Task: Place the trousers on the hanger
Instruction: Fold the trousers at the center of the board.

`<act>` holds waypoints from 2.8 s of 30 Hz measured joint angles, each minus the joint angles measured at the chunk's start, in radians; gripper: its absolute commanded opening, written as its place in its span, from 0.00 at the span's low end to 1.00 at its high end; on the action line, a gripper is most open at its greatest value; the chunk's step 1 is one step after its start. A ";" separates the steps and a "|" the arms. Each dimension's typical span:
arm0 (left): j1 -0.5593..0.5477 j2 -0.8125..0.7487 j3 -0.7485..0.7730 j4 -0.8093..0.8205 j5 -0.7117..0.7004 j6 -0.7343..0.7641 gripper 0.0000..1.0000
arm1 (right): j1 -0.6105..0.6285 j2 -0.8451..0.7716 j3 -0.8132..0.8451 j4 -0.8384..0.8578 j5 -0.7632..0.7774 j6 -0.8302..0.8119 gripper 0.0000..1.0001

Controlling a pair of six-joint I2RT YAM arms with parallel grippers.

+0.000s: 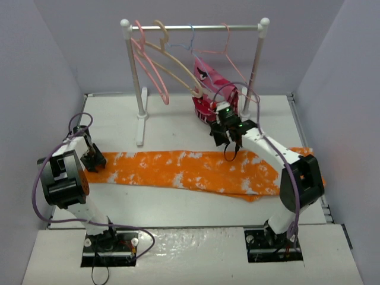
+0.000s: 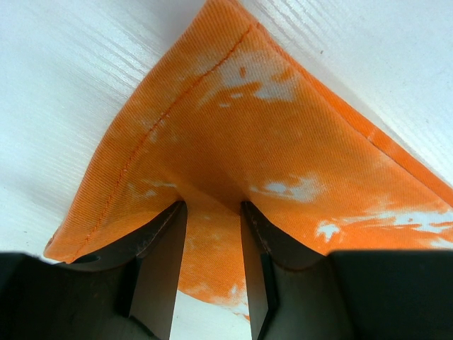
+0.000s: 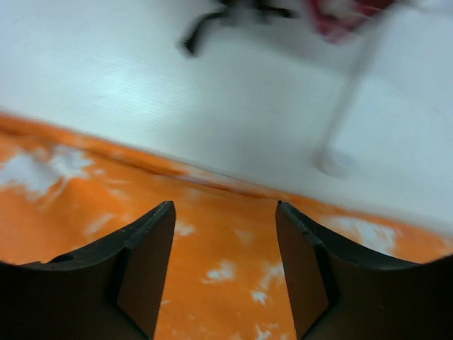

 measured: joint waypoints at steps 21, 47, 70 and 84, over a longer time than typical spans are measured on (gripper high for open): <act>0.000 0.035 0.041 -0.042 0.015 -0.003 0.33 | -0.718 0.132 0.072 -0.137 0.335 0.621 0.68; -0.024 0.044 0.049 -0.040 -0.011 0.000 0.33 | -0.773 0.263 0.091 -0.133 0.335 0.659 0.00; -0.044 -0.029 -0.004 0.003 0.015 -0.028 0.41 | -0.797 0.091 0.091 -0.119 0.229 0.530 0.55; -0.139 -0.082 -0.037 0.054 0.071 -0.064 0.49 | -0.752 -0.355 -0.510 0.036 -0.073 0.607 0.55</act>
